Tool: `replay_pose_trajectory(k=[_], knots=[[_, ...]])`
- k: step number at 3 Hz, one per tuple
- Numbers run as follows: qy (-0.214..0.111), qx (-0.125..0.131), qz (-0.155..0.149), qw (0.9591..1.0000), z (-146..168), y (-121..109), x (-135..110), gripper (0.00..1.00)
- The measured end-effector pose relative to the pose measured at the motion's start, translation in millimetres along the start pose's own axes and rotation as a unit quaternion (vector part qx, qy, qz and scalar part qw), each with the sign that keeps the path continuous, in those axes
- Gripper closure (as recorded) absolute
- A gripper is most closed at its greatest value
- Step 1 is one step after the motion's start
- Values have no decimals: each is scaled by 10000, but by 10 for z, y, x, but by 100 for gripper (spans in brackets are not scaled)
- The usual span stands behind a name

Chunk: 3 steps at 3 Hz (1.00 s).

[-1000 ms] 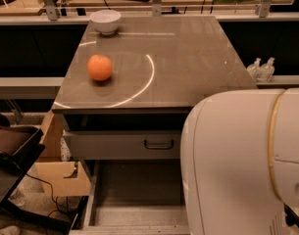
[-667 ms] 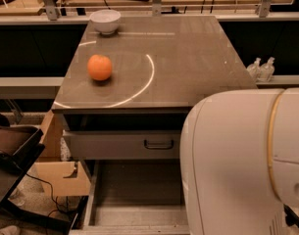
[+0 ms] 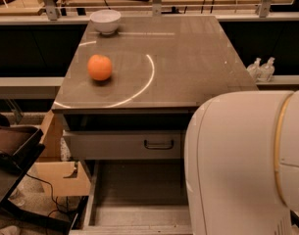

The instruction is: Place green rice chip bag into middle drawer

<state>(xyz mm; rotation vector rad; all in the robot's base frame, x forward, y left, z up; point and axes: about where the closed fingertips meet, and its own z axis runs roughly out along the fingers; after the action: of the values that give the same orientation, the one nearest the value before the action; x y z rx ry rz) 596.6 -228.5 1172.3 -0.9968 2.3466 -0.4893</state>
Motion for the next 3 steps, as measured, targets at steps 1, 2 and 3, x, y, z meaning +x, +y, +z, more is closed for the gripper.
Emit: replay_pose_trajectory(k=[1,2,3], knots=[[265,45,370,9990,-170,14,210,100],[415,154,866,9953,-349,10,365,100],[332,-103,1491,9882,-358,60,510,100]])
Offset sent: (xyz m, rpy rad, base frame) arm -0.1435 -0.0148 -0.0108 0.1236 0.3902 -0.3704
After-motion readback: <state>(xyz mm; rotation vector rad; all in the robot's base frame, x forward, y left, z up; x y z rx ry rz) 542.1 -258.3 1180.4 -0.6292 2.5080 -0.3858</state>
